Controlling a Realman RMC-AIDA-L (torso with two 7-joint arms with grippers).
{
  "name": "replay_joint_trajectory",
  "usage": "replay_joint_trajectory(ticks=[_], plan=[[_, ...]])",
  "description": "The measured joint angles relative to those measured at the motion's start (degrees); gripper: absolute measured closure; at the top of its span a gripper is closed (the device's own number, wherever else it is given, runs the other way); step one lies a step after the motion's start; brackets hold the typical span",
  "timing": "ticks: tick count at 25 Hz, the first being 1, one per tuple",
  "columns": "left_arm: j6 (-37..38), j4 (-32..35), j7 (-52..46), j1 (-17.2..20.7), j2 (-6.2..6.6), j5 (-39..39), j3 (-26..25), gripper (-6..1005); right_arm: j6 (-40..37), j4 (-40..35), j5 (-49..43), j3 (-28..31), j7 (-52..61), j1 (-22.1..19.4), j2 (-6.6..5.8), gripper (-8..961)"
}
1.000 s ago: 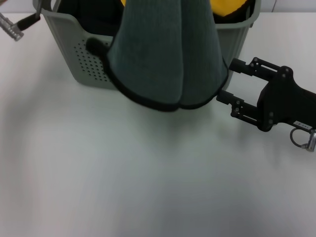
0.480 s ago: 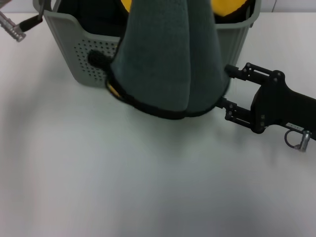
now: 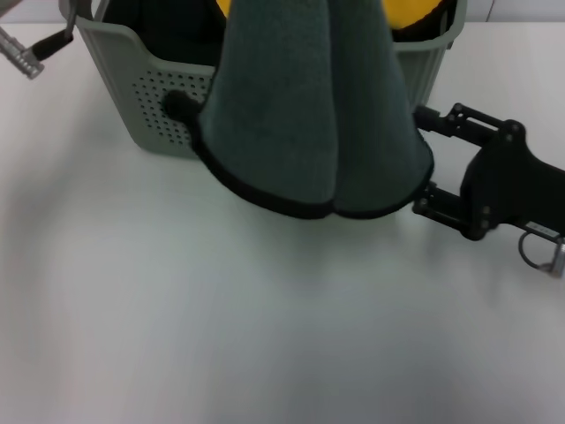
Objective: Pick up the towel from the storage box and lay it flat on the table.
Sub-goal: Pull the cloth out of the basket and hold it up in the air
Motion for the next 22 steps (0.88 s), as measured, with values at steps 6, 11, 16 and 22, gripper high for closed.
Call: replay_joint_trajectory(ticks=[6, 11, 16, 22], plan=[[-0.1, -0.1, 0.5, 0.6, 0.17, 0.2, -0.1, 967, -3.1, -0.7, 2.4, 0.3, -1.5, -2.6, 0.0, 340], [-0.2, -0.2, 0.6, 0.8, 0.2, 0.4, -0.1, 965, -3.9, -0.7, 3.7, -0.1, -2.5, -3.9, 0.0, 341], [-0.3, -0.2, 0.7, 1.4, 0.32, 0.1, -0.3, 964, -3.4, -0.8, 3.8, 0.2, -2.5, -4.5, 0.0, 341], [-0.5, -0.2, 1.5, 1.9, 0.42, 0.0, -0.4, 962, -6.1, -0.7, 3.4, -0.1, -2.2, -5.7, -0.42, 341]])
